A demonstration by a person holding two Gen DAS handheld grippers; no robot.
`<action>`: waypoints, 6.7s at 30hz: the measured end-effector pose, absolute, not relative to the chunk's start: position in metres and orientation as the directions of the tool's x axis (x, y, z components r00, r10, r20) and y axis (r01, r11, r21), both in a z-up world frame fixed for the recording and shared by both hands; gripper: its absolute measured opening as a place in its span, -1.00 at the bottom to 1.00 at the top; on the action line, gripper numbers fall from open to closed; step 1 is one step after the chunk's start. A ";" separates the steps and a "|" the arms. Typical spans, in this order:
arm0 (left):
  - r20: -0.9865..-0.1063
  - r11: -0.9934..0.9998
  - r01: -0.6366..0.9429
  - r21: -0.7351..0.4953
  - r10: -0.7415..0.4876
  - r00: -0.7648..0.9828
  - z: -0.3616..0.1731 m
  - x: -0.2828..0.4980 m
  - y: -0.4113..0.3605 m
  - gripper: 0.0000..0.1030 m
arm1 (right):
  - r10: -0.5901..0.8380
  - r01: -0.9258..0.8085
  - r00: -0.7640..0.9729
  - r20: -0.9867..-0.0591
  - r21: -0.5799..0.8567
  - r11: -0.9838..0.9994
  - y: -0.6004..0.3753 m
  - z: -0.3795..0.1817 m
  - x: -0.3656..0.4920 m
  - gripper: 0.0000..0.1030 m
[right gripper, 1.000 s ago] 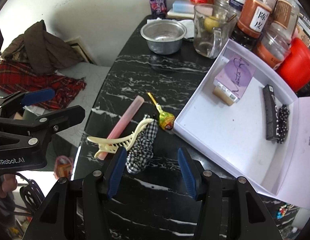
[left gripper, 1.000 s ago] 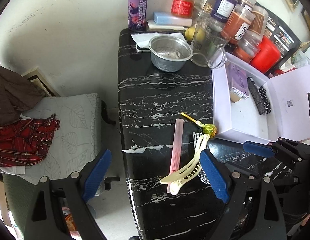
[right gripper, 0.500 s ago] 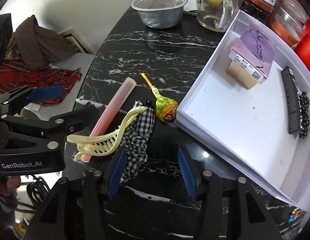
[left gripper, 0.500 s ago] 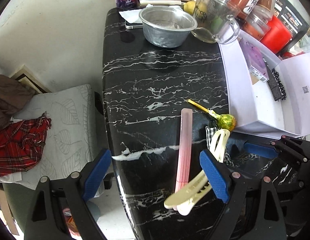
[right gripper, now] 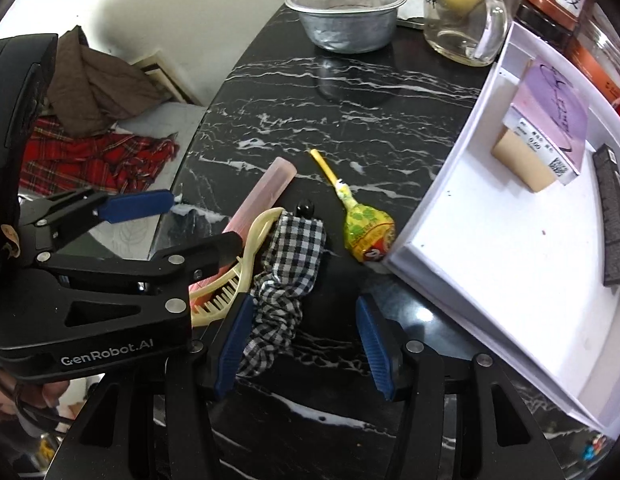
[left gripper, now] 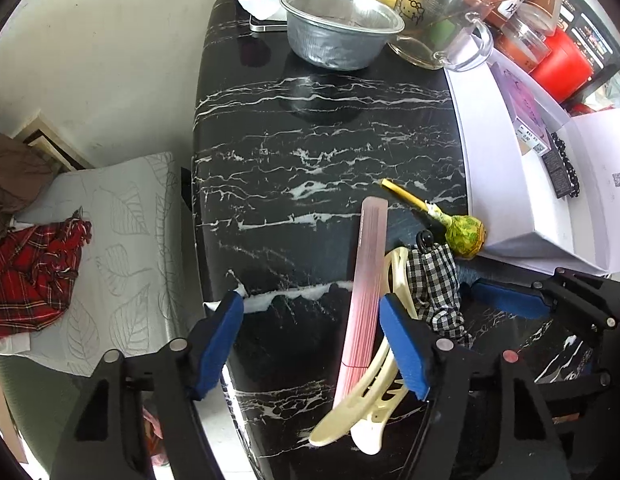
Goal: Organize rigid objects
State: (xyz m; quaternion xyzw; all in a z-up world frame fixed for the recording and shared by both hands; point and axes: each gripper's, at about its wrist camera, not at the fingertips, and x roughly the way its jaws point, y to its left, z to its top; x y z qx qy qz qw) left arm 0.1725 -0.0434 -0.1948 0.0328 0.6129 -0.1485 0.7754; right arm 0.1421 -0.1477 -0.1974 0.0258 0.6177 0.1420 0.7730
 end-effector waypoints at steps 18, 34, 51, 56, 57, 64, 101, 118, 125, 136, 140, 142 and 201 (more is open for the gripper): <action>-0.961 0.948 0.263 -0.178 -0.226 0.161 -0.190 0.142 -0.045 -0.73 | 0.282 -0.203 0.175 -0.943 0.245 0.948 -0.150 -0.193 0.120 -0.61; -0.974 0.953 0.244 -0.178 -0.207 0.096 -0.186 0.080 -0.040 -0.73 | 0.274 -0.229 0.105 -0.956 0.245 0.942 -0.161 -0.190 0.069 -0.61; -0.979 0.959 0.259 -0.114 -0.153 0.135 -0.187 0.099 -0.053 -0.73 | 0.229 -0.236 0.095 -0.969 0.202 0.951 -0.148 -0.195 0.065 -0.14; -0.975 0.958 0.270 -0.097 -0.146 0.167 -0.186 0.098 -0.055 -0.73 | 0.180 -0.262 0.141 -0.974 0.138 0.955 -0.140 -0.196 0.061 -0.21; -0.975 0.958 0.270 -0.097 -0.146 0.169 -0.185 0.097 -0.055 -0.73 | 0.169 -0.270 0.147 -0.975 0.125 0.955 -0.135 -0.197 0.061 -0.44; -0.972 0.961 0.226 -0.157 -0.191 0.139 -0.183 0.090 -0.042 -0.74 | 0.181 -0.263 0.135 -0.974 0.141 0.955 -0.134 -0.198 0.065 -0.64; -0.942 0.958 0.231 -0.172 -0.229 0.246 -0.113 0.066 -0.039 -0.74 | 0.246 -0.244 0.219 -0.944 0.192 0.951 -0.156 -0.136 0.043 -0.64; -0.937 0.971 0.111 -0.210 -0.232 0.260 -0.122 0.062 0.003 -0.74 | 0.274 -0.241 0.172 -0.946 0.229 0.943 -0.152 -0.149 0.044 -0.64; -0.964 0.972 0.155 -0.177 -0.203 0.171 -0.139 0.068 -0.012 -0.74 | 0.268 -0.226 0.177 -0.947 0.226 0.948 -0.155 -0.150 0.045 -0.64; -0.977 0.965 0.201 -0.168 -0.190 0.094 -0.161 0.066 -0.036 1.00 | 0.238 -0.181 0.169 -0.956 0.207 0.961 -0.171 -0.158 0.047 -0.64; -0.976 0.962 0.220 -0.161 -0.188 0.106 -0.161 0.066 -0.043 1.00 | 0.232 -0.160 0.166 -0.958 0.206 0.965 -0.179 -0.161 0.048 -0.64; -0.978 0.962 0.222 -0.161 -0.187 0.098 -0.166 0.069 -0.046 1.00 | 0.233 -0.155 0.171 -0.957 0.207 0.966 -0.182 -0.162 0.047 -0.64; -0.917 0.897 0.431 -0.096 -0.248 0.313 -0.070 0.070 -0.101 -0.60 | 0.183 -0.111 0.299 -0.936 0.157 0.981 -0.207 -0.096 0.029 -0.64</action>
